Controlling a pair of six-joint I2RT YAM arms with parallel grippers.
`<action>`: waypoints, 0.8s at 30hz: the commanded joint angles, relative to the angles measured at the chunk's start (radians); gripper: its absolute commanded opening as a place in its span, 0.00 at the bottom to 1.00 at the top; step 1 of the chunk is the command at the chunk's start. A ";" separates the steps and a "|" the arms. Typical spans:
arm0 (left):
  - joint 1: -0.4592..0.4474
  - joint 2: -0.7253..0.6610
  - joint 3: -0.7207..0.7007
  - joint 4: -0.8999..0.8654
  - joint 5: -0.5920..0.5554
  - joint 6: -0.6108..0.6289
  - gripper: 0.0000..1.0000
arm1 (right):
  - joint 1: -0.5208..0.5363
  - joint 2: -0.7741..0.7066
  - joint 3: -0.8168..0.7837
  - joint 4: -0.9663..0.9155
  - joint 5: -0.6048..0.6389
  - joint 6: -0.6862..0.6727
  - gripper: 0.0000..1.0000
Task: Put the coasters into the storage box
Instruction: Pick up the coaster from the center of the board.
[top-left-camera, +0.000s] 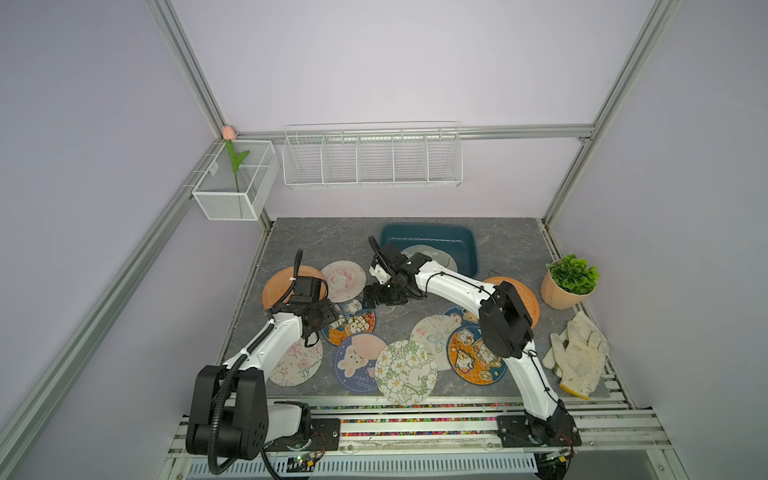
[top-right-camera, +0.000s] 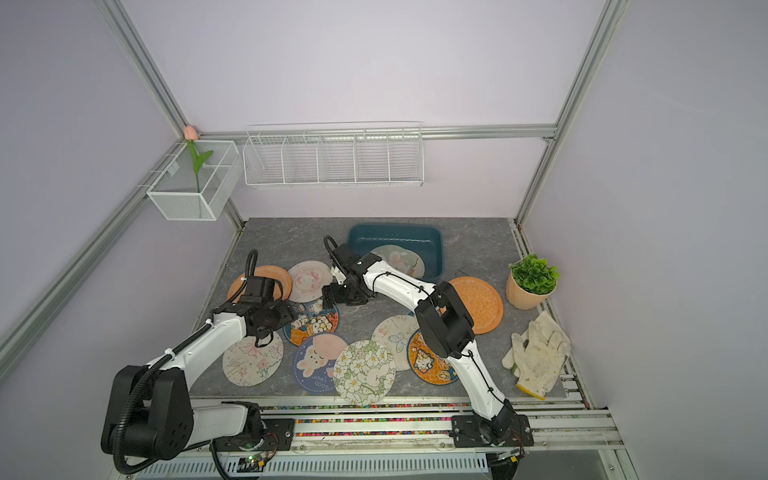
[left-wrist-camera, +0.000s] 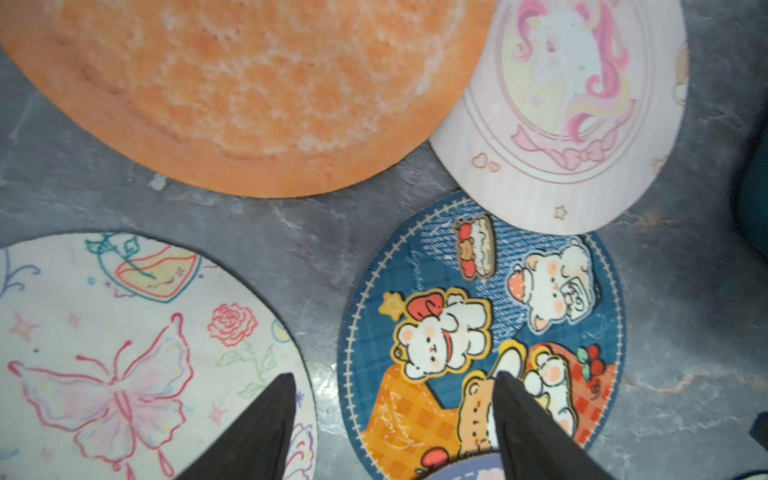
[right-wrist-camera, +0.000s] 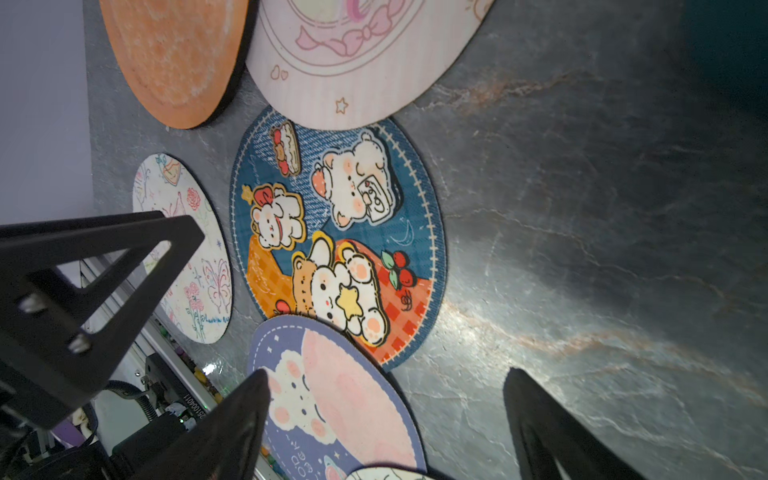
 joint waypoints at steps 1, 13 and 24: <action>0.033 0.034 -0.007 0.044 0.043 0.013 0.73 | 0.016 0.031 0.035 -0.040 0.014 -0.011 0.90; 0.042 0.136 -0.007 0.115 0.075 0.023 0.69 | 0.038 0.063 0.060 -0.039 0.039 0.005 0.91; 0.038 0.178 -0.038 0.175 0.122 0.012 0.67 | 0.052 0.107 0.107 -0.079 0.080 -0.005 0.91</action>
